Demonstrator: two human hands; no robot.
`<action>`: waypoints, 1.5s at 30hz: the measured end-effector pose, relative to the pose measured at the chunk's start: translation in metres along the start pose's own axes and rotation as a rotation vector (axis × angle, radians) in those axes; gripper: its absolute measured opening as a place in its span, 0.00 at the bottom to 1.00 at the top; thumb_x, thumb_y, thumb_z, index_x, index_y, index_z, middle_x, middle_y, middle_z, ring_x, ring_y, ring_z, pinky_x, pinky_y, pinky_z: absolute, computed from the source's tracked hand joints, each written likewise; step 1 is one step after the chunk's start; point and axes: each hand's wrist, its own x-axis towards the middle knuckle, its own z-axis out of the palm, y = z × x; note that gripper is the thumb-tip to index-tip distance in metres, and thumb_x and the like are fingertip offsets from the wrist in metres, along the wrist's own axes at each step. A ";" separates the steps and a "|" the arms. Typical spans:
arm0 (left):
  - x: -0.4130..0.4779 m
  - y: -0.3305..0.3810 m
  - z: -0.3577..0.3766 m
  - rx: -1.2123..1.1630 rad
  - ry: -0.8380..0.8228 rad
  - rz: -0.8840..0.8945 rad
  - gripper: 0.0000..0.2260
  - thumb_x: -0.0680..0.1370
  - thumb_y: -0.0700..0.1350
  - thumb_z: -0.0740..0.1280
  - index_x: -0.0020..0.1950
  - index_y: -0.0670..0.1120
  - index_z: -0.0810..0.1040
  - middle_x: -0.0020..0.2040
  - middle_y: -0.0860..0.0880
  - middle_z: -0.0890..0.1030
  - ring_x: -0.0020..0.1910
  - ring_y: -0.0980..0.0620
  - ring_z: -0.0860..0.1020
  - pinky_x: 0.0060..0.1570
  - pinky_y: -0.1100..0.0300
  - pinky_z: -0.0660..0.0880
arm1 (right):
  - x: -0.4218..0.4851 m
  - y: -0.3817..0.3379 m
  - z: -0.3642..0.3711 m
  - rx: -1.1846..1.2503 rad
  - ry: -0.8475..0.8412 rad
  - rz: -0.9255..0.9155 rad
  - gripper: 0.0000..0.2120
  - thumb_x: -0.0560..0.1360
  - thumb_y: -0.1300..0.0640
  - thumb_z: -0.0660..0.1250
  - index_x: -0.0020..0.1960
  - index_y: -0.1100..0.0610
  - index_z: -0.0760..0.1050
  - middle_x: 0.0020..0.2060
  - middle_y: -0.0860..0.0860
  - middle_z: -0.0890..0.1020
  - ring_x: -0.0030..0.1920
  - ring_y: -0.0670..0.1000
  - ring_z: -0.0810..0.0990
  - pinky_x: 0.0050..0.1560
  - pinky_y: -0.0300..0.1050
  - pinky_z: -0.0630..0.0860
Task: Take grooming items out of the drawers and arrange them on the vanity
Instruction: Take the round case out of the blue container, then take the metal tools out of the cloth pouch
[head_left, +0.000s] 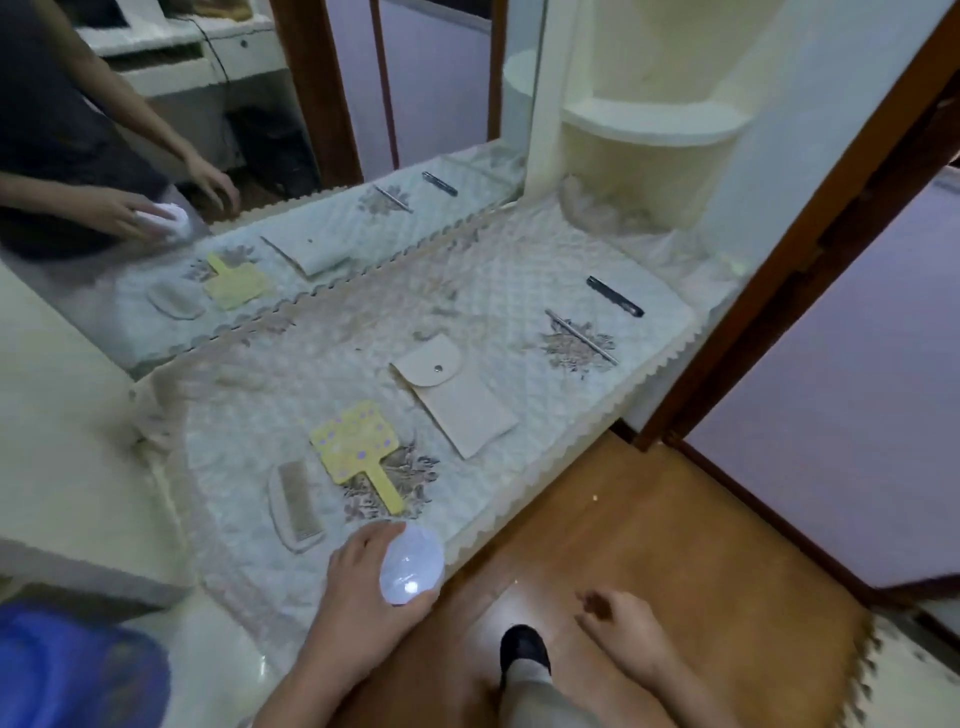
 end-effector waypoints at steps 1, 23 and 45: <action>0.010 0.013 0.009 0.015 -0.005 0.014 0.43 0.53 0.66 0.56 0.66 0.49 0.68 0.62 0.55 0.67 0.66 0.50 0.64 0.63 0.58 0.60 | 0.009 0.015 -0.007 -0.006 -0.022 0.025 0.14 0.75 0.54 0.63 0.60 0.55 0.76 0.47 0.49 0.80 0.55 0.49 0.79 0.55 0.38 0.71; 0.170 0.124 0.016 -0.681 -0.151 -0.006 0.37 0.56 0.55 0.76 0.63 0.61 0.67 0.60 0.59 0.75 0.60 0.66 0.74 0.56 0.67 0.74 | 0.125 -0.145 -0.193 0.671 -0.266 -0.372 0.20 0.64 0.59 0.75 0.55 0.52 0.77 0.48 0.48 0.83 0.50 0.45 0.82 0.50 0.37 0.78; 0.234 0.181 0.103 -0.675 0.088 -0.303 0.51 0.61 0.47 0.80 0.75 0.54 0.51 0.59 0.67 0.72 0.56 0.77 0.70 0.52 0.79 0.69 | 0.274 -0.137 -0.252 0.338 -0.279 -0.437 0.47 0.59 0.21 0.57 0.39 0.68 0.75 0.37 0.68 0.79 0.39 0.64 0.80 0.40 0.54 0.75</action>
